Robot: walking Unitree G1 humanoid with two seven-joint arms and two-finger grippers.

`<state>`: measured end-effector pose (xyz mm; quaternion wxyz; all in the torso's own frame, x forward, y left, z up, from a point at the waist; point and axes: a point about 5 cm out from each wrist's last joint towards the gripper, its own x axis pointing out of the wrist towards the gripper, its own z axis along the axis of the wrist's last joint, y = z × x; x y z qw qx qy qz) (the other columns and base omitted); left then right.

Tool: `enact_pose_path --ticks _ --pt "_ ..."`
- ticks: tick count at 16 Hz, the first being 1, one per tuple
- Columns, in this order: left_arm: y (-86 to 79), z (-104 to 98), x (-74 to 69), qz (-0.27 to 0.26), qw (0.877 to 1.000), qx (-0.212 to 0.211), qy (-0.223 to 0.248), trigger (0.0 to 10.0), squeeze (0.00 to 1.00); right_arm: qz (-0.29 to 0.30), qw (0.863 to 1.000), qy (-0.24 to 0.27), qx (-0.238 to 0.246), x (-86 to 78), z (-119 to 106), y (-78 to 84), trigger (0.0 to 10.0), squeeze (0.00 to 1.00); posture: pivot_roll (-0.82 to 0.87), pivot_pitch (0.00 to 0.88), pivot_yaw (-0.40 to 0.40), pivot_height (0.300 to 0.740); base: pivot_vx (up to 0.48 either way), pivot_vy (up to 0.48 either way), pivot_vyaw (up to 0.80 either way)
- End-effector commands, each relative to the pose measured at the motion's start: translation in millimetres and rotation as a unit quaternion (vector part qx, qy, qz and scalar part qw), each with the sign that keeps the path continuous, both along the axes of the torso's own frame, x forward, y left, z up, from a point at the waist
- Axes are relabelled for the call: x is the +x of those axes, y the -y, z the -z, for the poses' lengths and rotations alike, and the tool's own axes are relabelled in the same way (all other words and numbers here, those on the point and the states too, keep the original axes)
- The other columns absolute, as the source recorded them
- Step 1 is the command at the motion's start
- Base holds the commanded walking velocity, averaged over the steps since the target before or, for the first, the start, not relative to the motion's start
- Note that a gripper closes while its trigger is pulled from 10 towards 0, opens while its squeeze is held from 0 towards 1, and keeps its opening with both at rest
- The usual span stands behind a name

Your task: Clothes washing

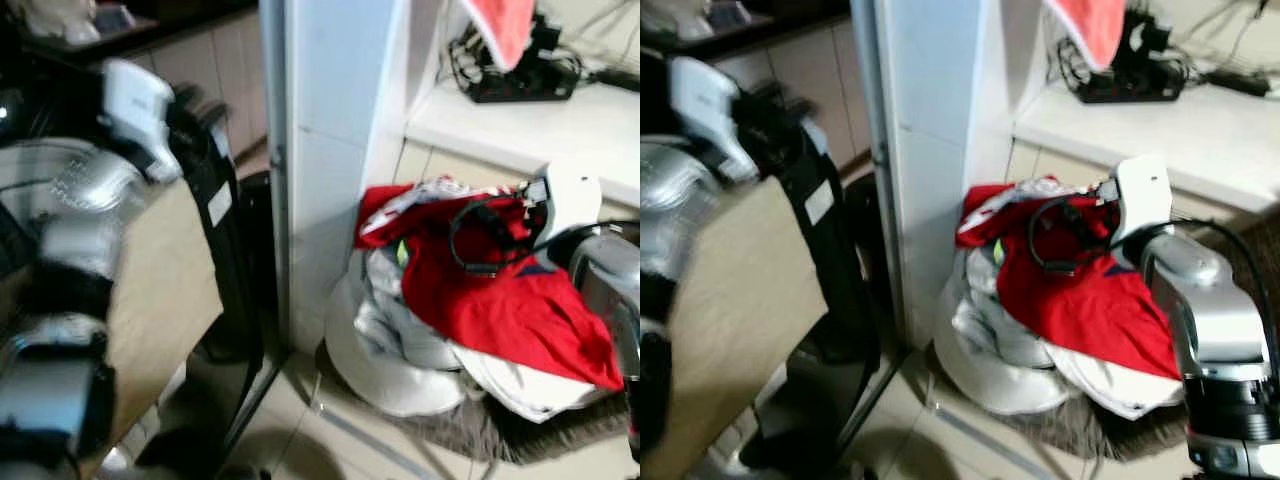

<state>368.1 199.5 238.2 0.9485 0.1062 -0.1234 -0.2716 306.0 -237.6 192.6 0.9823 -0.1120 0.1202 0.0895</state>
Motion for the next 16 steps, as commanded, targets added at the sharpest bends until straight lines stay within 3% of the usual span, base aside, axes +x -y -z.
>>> enact_pose_path --ticks 1,2,3,6,7,8,9,12,16 --pt "33.3 7.3 -12.2 0.094 0.995 -0.006 -0.017 10.0 0.00 0.010 0.999 -0.043 -0.017 -0.4 6.8 6.6 10.0 1.00 -0.12 0.000 0.009 0.740 0.000 0.000 0.00" --pt "41.1 10.4 -16.6 0.119 0.993 -0.007 -0.024 10.0 0.00 0.010 0.998 -0.056 -0.021 -0.7 10.5 7.6 10.0 1.00 -0.12 0.000 0.009 0.740 0.000 0.000 0.00" --pt "58.8 19.4 -27.3 0.167 0.985 -0.003 -0.043 10.0 0.00 0.019 0.995 -0.090 -0.034 -1.1 21.3 11.7 10.0 1.00 -0.13 0.000 0.016 0.740 0.000 0.000 0.00" --pt "77.4 26.2 -43.3 0.221 0.973 0.000 -0.065 10.0 0.00 0.018 0.992 -0.121 -0.014 -1.2 30.7 12.5 10.0 1.00 -0.13 0.000 0.016 0.740 0.000 0.000 0.00" --pt "83.3 27.2 -54.0 0.251 0.965 0.001 -0.078 10.0 0.00 0.017 0.991 -0.133 -0.001 -1.6 33.6 12.6 8.9 0.23 -0.13 0.000 0.016 0.740 0.000 0.000 0.00" --pt "86.3 27.6 -61.2 0.265 0.961 0.002 -0.085 10.0 0.00 0.013 0.991 -0.134 0.013 -1.2 34.2 12.1 1.3 0.00 -0.13 0.000 0.015 0.740 0.000 0.000 0.00" --pt "88.9 28.5 -65.9 0.269 0.959 0.002 -0.091 10.0 0.00 0.001 0.991 -0.130 0.031 -0.3 33.5 9.8 0.0 0.00 -0.12 0.000 0.015 0.740 0.000 0.000 0.00" --pt "92.1 32.7 -64.1 0.236 0.967 0.004 -0.100 10.0 0.00 -0.010 0.992 -0.116 0.038 1.3 31.8 7.7 0.0 0.00 -0.13 0.000 0.016 0.740 0.000 0.000 0.00" --pt "96.7 32.7 -67.3 0.227 0.968 -0.008 -0.105 10.0 0.00 -0.019 0.992 -0.117 0.052 -0.7 34.7 6.1 0.0 0.00 -0.13 0.000 0.019 0.740 0.000 0.000 0.00"
